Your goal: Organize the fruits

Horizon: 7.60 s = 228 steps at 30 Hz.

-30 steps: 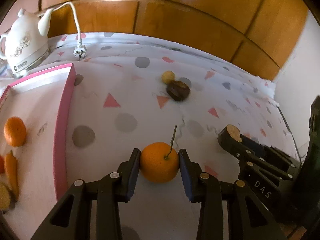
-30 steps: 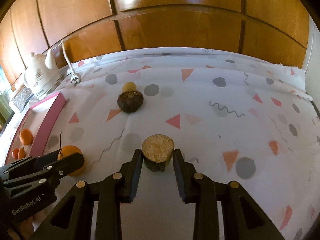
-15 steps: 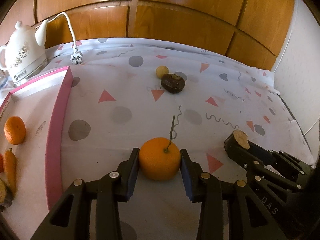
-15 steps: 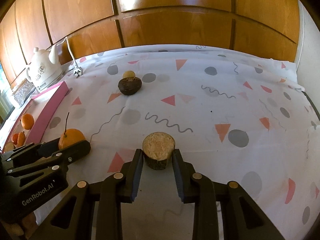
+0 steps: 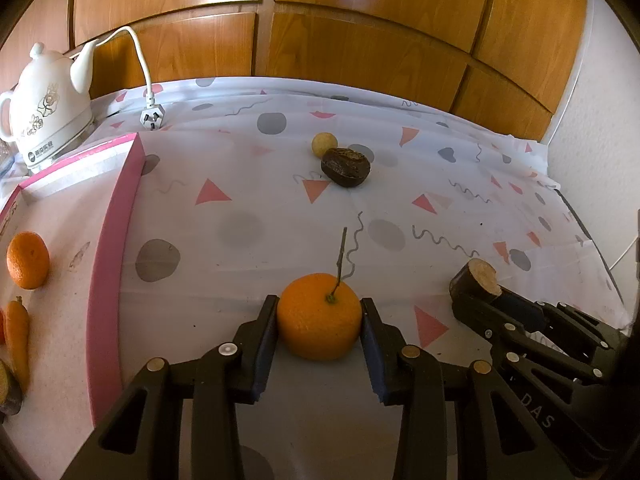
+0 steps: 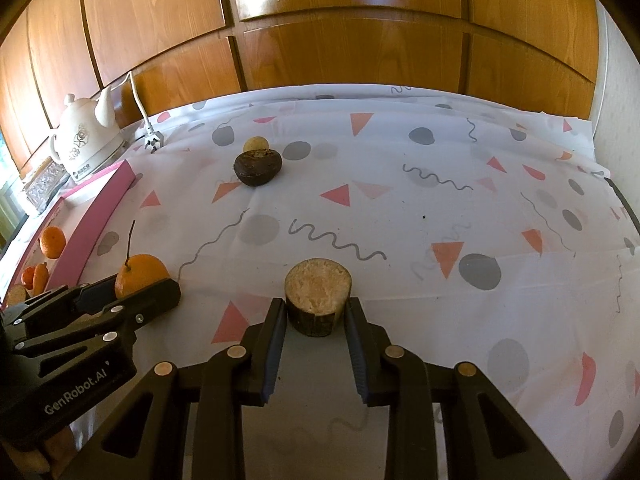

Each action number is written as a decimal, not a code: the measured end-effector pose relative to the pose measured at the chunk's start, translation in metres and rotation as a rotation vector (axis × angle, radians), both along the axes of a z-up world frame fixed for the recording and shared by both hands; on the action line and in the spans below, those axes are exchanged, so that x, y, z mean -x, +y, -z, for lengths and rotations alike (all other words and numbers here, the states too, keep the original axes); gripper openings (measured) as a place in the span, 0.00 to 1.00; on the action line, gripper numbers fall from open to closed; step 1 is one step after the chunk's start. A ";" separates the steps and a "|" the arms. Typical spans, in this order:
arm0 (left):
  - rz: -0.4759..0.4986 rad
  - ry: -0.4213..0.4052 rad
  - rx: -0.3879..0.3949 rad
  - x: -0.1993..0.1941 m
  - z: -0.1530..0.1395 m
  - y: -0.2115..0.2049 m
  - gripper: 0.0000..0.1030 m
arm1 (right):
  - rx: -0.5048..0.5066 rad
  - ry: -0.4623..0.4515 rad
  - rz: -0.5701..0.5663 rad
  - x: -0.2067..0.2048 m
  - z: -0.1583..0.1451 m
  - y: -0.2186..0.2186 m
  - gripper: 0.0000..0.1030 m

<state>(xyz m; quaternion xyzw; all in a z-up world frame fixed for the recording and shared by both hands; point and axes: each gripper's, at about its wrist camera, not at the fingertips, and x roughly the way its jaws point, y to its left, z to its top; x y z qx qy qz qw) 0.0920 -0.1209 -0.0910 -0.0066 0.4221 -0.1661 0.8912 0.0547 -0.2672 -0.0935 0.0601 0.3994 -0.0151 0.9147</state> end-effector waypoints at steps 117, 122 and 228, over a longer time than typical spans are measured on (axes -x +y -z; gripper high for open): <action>-0.239 -0.029 -0.032 0.032 -0.059 0.117 0.52 | -0.051 0.008 -0.089 -0.016 -0.029 0.069 0.31; -0.206 -0.025 -0.041 0.027 -0.058 0.101 0.52 | -0.048 0.020 -0.033 -0.022 -0.024 0.046 0.31; -0.029 0.101 0.024 -0.082 -0.020 -0.008 0.25 | -0.080 0.051 0.007 -0.086 -0.012 -0.014 0.17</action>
